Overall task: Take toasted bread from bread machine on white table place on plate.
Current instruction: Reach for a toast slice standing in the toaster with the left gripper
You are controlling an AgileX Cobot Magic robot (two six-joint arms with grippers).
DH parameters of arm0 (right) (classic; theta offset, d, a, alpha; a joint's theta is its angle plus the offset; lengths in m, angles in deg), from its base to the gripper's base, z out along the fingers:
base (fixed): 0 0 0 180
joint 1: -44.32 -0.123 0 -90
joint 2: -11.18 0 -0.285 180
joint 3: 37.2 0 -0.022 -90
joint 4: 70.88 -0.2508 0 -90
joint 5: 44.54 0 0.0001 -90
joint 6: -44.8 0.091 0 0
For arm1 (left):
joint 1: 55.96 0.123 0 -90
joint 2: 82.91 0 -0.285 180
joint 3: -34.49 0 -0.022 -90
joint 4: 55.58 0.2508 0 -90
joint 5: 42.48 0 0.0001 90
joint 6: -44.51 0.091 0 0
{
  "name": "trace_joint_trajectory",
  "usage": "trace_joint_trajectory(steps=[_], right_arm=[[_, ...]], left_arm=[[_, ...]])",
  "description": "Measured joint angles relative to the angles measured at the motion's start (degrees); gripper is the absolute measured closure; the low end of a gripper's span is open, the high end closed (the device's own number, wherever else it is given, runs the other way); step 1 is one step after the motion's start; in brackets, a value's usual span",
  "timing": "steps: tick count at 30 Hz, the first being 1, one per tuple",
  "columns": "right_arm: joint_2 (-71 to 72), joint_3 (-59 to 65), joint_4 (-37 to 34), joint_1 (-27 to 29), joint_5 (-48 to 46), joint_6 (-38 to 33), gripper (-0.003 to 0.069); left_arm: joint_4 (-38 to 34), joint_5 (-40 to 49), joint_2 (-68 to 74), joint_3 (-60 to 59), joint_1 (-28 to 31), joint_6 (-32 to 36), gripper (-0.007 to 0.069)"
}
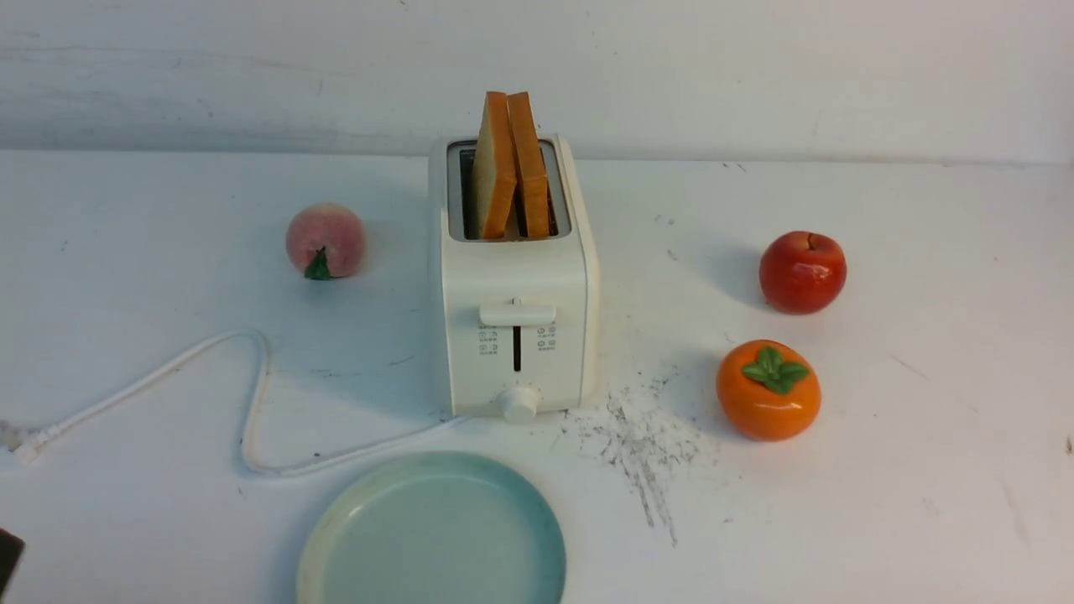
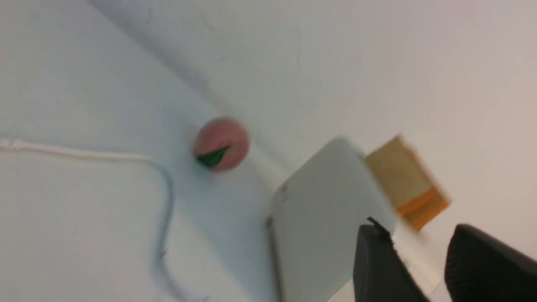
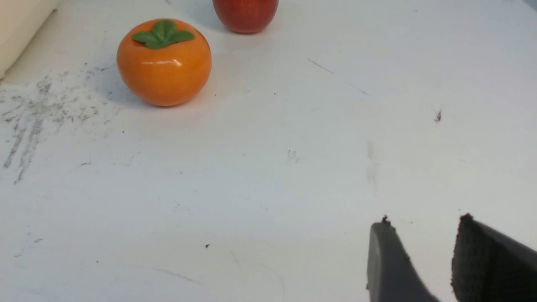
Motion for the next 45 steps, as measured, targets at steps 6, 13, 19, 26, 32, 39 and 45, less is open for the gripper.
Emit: trace_joint_trajectory(steps=[6,13,19,26,32,39,45], right_arm=[[0.0,0.0,0.0,0.0,0.0,0.0,0.0419],[0.0,0.7,-12.6,0.0,5.7,5.2,0.0419],[0.0,0.7,-31.6,0.0,19.3,9.4,0.0419],[0.0,0.7,-43.2,0.0,30.5,9.5,0.0419],[0.0,0.7,-43.8,0.0,33.4,9.5,0.0419],[0.0,-0.7,-42.5,0.0,31.6,9.4,0.046],[-4.0,-14.0,-32.7,0.0,13.1,6.0,0.0632]], left_arm=[[-7.4,-17.2,0.0,0.0,0.0,-5.3,0.0396],[2.2,-20.3,0.0,9.3,0.0,-9.6,0.0638],[15.6,2.0,6.5,27.5,0.0,-9.7,0.0638],[18.8,42.3,30.6,47.5,0.0,-4.8,0.0638],[17.2,55.8,45.4,49.6,0.0,3.2,0.0638],[12.8,55.2,51.3,49.7,0.0,12.0,0.0638],[4.3,51.0,54.1,49.7,0.0,22.1,0.0638]])
